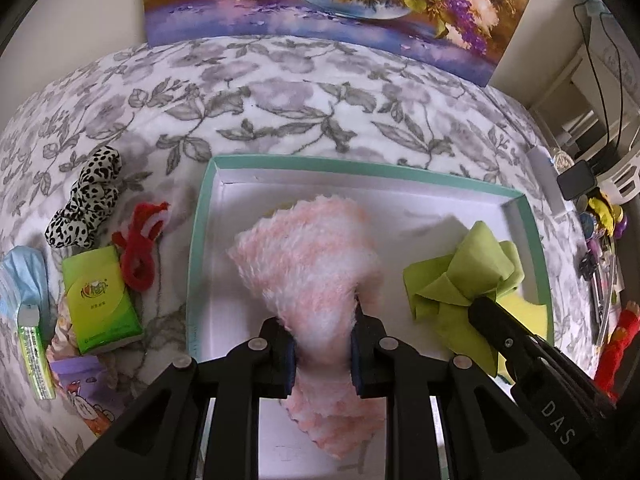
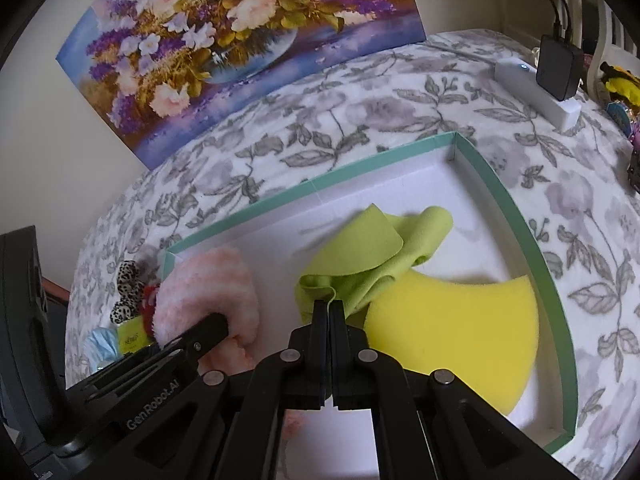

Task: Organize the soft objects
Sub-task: 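Lower the pink towel and green cloth into the tray and open both tools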

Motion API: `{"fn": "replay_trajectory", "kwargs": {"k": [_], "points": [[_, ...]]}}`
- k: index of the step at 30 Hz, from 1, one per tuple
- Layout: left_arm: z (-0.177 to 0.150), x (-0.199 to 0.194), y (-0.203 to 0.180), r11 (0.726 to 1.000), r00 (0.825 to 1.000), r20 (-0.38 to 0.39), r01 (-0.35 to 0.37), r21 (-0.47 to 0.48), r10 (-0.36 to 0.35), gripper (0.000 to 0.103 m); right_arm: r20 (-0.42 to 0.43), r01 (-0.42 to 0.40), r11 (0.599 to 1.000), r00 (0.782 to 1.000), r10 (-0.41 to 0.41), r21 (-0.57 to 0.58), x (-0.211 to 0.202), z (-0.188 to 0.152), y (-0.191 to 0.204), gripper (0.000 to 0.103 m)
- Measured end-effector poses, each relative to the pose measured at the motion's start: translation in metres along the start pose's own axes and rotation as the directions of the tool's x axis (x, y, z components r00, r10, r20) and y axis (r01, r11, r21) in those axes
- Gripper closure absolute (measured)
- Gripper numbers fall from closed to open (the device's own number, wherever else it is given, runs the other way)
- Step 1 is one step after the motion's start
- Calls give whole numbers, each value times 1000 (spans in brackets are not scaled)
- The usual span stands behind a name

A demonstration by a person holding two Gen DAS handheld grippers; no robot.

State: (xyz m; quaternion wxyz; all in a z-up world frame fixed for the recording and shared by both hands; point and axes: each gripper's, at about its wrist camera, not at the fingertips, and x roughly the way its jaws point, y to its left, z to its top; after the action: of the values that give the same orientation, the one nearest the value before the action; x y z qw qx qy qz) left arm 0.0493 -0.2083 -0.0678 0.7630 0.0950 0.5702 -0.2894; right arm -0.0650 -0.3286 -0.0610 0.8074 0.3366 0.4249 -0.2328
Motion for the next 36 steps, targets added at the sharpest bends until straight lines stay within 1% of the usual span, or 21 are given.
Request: {"fn": "replay_trajectory", "kwargs": {"k": [2,4,5,7,10,12,15,17,18,19,21,23,25,26,28,29,31,35,36], "points": [[-1,1,0,1000,1000,-5,-2,5,2,80,-9,9,1000,1000,-9,0,1,-1,0,101],[0,0,0,1000,1000,-15,-2,-2,2,71,-25,13,1000,1000,-13,-1,3,-1,0,97],[1,0,0,1000,1000,-21,-3,-7,3,69,-32,14,1000,999,-14,-2,3,-1,0,98],[3,-5,2,1000,1000,-23,4,-20,-5,62,-35,20,1000,999,-20,-12,1,-1,3,98],[5,-13,2,1000,1000,-18,-1,-18,1,55,-25,42,999,999,-43,-32,-7,0,7,98],[6,-22,4,1000,1000,-9,-1,-27,1,52,-22,43,999,999,-44,-31,-12,2,8,98],[8,-34,8,999,1000,2,3,-46,-3,43,-21,43,999,999,-44,-29,-21,4,9,97],[9,-40,12,998,1000,12,2,-57,-1,40,-23,57,998,998,-58,-26,-25,4,9,79],[10,-44,15,998,1000,19,-5,-66,6,37,-25,68,997,997,-68,-23,-27,4,10,60],[10,-46,17,997,1000,22,-11,-72,13,32,-24,73,997,997,-74,-25,-28,3,10,53],[10,-48,22,996,999,22,-24,-83,26,29,-22,94,995,995,-95,-42,-30,3,11,53],[9,-47,28,994,998,18,-52,-97,54,27,-22,114,992,993,-116,-61,-30,2,13,51],[7,-44,33,991,997,13,-77,-107,79,16,-29,120,991,992,-122,-67,-28,1,14,41],[7,-41,36,989,995,6,-96,-116,97,14,-33,119,991,992,-121,-66,-27,1,13,39],[6,-38,42,984,993,1,-118,-134,119,10,-44,122,991,991,-125,-61,-25,0,12,31],[5,-37,44,983,992,-1,-123,-140,124,10,-49,127,990,990,-130,-61,-23,-1,11,29],[5,-35,48,980,991,-4,-130,-154,131,9,-56,138,988,988,-142,-72,-20,-2,10,20],[4,-33,54,972,985,-5,-169,-165,171,9,-73,152,983,984,-160,-106,-13,-5,12,13],[4,-31,55,970,984,-10,-175,-168,176,9,-77,150,983,984,-159,-110,-11,-6,12,6]]}}
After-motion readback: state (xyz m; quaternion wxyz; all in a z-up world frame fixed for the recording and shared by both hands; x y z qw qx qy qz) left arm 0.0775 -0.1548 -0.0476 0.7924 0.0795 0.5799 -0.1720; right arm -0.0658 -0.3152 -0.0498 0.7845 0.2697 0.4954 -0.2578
